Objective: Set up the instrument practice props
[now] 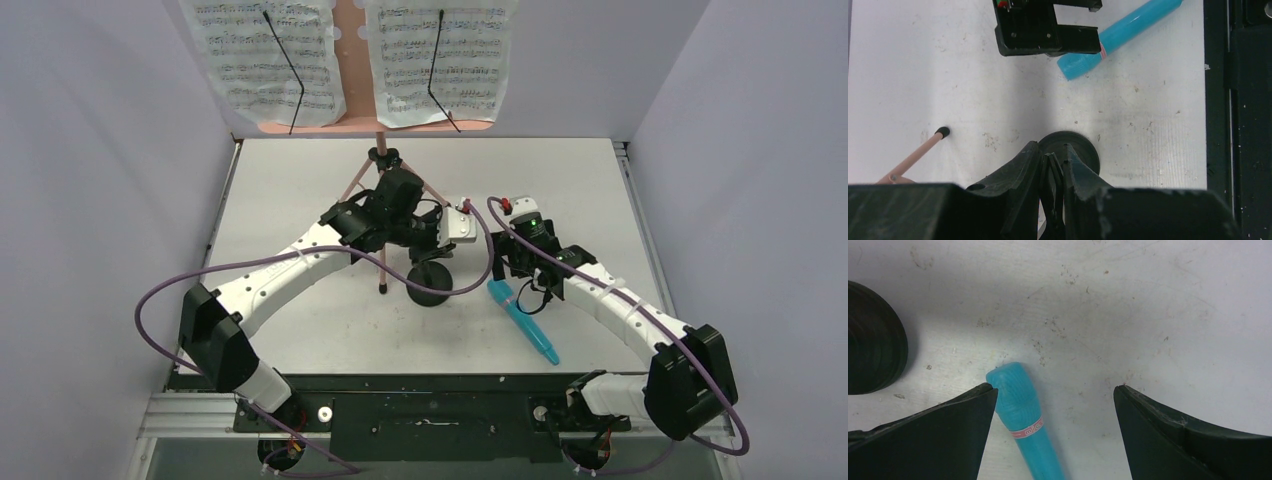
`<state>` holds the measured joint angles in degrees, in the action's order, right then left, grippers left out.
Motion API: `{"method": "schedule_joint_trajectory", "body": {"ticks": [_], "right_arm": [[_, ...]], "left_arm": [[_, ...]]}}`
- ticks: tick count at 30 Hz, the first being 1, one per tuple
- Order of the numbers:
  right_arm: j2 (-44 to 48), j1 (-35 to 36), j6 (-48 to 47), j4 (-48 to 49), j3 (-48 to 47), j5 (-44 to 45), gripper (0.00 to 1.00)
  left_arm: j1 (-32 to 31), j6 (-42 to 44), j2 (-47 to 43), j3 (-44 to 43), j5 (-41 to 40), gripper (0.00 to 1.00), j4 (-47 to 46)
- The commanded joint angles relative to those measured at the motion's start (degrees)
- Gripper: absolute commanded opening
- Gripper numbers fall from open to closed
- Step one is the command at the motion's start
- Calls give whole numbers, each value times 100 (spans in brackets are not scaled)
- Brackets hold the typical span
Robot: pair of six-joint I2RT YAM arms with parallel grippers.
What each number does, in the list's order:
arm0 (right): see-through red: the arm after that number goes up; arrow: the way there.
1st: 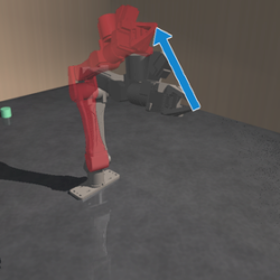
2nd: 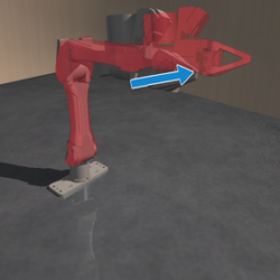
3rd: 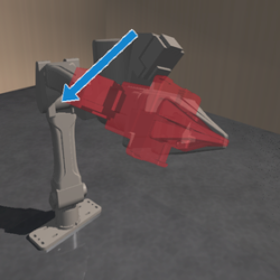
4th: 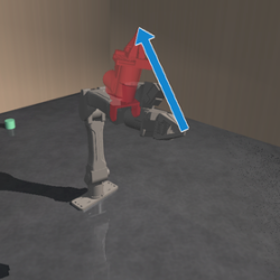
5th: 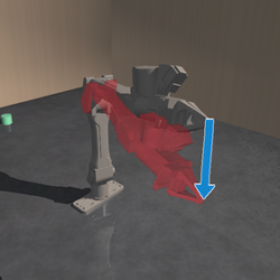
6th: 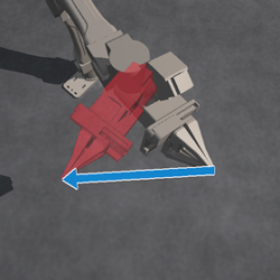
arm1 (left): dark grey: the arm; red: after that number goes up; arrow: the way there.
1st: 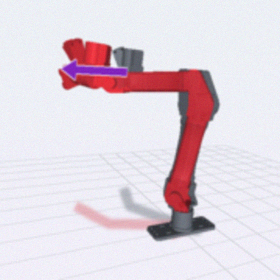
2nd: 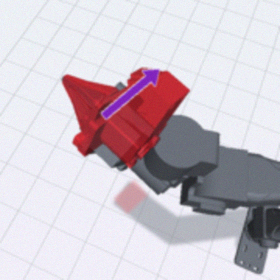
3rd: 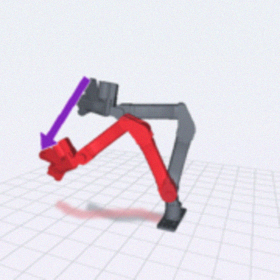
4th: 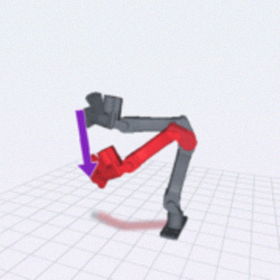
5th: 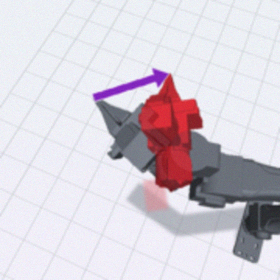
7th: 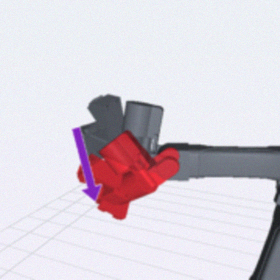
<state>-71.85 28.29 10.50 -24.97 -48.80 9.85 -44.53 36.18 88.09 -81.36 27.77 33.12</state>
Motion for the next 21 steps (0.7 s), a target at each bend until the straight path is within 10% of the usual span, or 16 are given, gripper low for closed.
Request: {"method": "schedule_joint_trajectory", "body": {"ticks": [1,11,21], "right_arm": [[-182,-175,-147,-298,-291,-304,90],[-399,-256,-314,-552,-371,-598,90],[18,-269,-336,-768,-210,-757,90]], "left_arm": [[-11,422,128,-609,544,1,-159],[-15,280,156,-680,370,59,-563],[-27,-1214,-856,759,88,89,-3317]]}}
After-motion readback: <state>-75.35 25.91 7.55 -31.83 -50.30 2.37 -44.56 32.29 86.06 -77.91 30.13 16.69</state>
